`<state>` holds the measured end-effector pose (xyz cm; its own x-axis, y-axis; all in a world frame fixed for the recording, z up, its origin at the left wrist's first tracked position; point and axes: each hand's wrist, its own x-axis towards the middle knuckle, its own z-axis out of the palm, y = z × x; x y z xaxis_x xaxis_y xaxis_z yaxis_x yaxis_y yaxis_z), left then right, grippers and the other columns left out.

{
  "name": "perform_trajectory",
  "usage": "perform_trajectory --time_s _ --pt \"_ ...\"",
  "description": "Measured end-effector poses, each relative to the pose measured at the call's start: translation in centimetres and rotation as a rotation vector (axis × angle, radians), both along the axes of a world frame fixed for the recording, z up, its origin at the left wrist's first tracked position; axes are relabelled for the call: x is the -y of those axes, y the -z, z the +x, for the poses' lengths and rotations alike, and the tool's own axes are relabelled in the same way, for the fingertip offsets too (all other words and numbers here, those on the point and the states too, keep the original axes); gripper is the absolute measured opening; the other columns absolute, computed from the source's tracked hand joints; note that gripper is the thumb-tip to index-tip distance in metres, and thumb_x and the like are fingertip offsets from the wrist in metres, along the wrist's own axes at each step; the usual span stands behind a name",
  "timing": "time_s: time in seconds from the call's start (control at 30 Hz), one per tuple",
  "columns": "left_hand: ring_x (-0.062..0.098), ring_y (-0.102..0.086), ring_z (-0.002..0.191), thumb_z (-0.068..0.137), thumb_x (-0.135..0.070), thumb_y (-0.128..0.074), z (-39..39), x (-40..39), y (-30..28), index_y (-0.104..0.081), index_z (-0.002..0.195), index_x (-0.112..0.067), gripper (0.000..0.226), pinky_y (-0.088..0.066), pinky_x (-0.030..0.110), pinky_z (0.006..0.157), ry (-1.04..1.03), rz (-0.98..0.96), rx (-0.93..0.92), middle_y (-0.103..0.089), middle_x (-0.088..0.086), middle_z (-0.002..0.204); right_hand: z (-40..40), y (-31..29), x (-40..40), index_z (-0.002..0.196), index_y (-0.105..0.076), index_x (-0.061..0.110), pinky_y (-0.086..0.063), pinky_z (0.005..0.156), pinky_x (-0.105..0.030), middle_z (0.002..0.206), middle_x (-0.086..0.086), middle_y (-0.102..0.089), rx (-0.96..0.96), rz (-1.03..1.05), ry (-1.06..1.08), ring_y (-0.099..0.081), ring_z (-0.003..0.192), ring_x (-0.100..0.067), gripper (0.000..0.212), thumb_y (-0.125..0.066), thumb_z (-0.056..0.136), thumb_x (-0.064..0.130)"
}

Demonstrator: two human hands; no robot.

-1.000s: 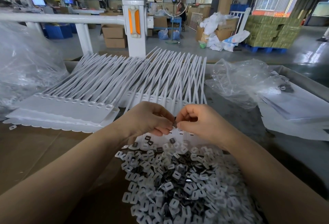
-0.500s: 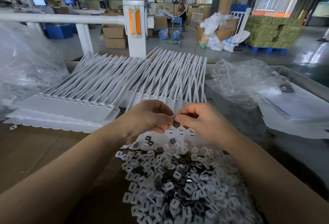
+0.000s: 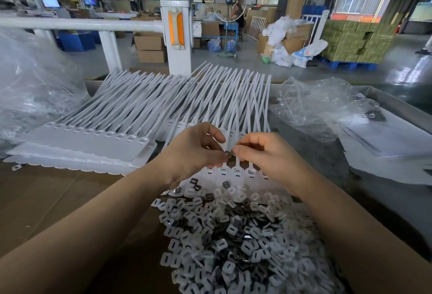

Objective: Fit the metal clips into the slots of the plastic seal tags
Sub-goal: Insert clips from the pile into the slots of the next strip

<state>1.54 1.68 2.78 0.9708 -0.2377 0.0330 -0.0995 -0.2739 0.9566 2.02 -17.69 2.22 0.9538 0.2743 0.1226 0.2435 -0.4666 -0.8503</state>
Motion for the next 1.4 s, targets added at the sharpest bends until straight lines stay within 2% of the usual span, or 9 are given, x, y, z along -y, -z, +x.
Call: perform_trajectory --time_s 0.13,0.27,0.33,0.5,0.8,0.97,1.1,1.23,1.4 --pt "0.019 -0.066 0.073 0.076 -0.005 -0.078 -0.3 0.2 0.0 -0.059 0.101 -0.013 0.032 -0.054 0.038 0.079 0.023 0.051 0.026 -0.074 0.010 0.081 -0.2 0.0 -0.3 0.086 -0.072 0.026 -0.054 0.071 -0.035 0.083 -0.004 -0.072 0.015 -0.043 -0.016 -0.062 0.071 -0.012 0.006 -0.068 0.091 0.028" --pt "0.012 -0.066 0.079 0.080 -0.022 -0.078 -0.3 0.2 0.3 -0.057 0.104 -0.024 0.032 -0.053 0.038 0.083 0.049 0.200 0.088 -0.074 0.000 0.090 -0.1 0.1 -0.3 0.083 -0.071 0.025 -0.048 0.057 -0.022 0.075 -0.002 -0.069 0.008 -0.071 0.017 -0.057 0.060 -0.002 0.010 -0.067 0.092 0.025" --pt "0.006 -0.061 0.098 0.084 -0.038 -0.073 -0.2 -0.1 0.7 -0.056 0.111 -0.035 0.032 -0.051 0.037 0.094 0.117 0.445 0.168 -0.066 -0.012 0.105 0.0 0.2 -0.1 0.081 -0.070 0.023 -0.040 0.047 -0.012 0.065 0.005 -0.066 -0.013 -0.076 0.066 -0.052 0.049 0.005 0.014 -0.065 0.093 0.023" --pt "0.006 -0.035 0.120 0.084 -0.066 -0.055 0.3 -1.3 1.4 -0.042 0.122 -0.057 0.041 -0.022 0.044 0.107 0.245 0.906 0.290 -0.043 -0.022 0.130 0.4 0.2 0.7 0.078 -0.069 0.021 -0.045 0.055 -0.023 0.067 0.002 -0.069 -0.052 -0.167 0.132 -0.056 0.054 -0.002 0.016 -0.063 0.093 0.024" --pt "0.002 -0.036 0.116 0.079 -0.072 -0.056 1.5 -2.5 1.7 -0.040 0.122 -0.061 0.048 -0.022 0.037 0.100 0.281 0.907 0.276 -0.040 -0.030 0.124 0.7 0.5 1.0 0.077 -0.069 0.022 -0.040 0.067 -0.025 0.060 0.029 -0.062 -0.133 -0.286 0.101 -0.056 0.053 0.011 0.012 -0.069 0.088 0.026" --pt "0.003 -0.037 0.116 0.081 -0.069 -0.058 1.5 -2.4 1.7 -0.041 0.122 -0.060 0.045 -0.024 0.038 0.101 0.281 0.905 0.278 -0.041 -0.028 0.123 0.3 0.2 0.7 0.077 -0.069 0.024 -0.050 0.084 -0.036 0.071 0.012 -0.066 -0.117 -0.351 0.115 -0.063 0.072 -0.006 0.011 -0.068 0.088 0.023" --pt "0.003 -0.037 0.116 0.082 -0.067 -0.059 1.4 -2.4 1.6 -0.041 0.121 -0.060 0.044 -0.023 0.037 0.101 0.290 0.897 0.277 -0.040 -0.027 0.125 -0.1 0.0 0.6 0.076 -0.069 0.025 -0.040 0.103 -0.048 0.071 0.012 -0.066 -0.109 -0.412 0.094 -0.061 0.075 -0.005 0.011 -0.068 0.087 0.024" --pt "0.003 -0.037 0.117 0.082 -0.067 -0.060 1.5 -2.3 1.7 -0.041 0.121 -0.060 0.043 -0.023 0.037 0.101 0.289 0.893 0.277 -0.040 -0.025 0.128 -0.2 -0.4 0.4 0.078 -0.069 0.024 -0.042 0.102 -0.049 0.072 0.013 -0.066 -0.088 -0.474 0.072 -0.062 0.075 -0.007 0.012 -0.066 0.089 0.023" --pt "0.002 -0.036 0.116 0.082 -0.066 -0.060 1.6 -2.3 1.6 -0.040 0.119 -0.061 0.042 -0.025 0.036 0.099 0.291 0.888 0.268 -0.042 -0.025 0.126 -0.2 -0.4 0.4 0.080 -0.067 0.022 -0.054 0.078 -0.036 0.079 0.012 -0.064 -0.067 -0.478 0.062 -0.063 0.076 -0.010 0.009 -0.067 0.089 0.022"
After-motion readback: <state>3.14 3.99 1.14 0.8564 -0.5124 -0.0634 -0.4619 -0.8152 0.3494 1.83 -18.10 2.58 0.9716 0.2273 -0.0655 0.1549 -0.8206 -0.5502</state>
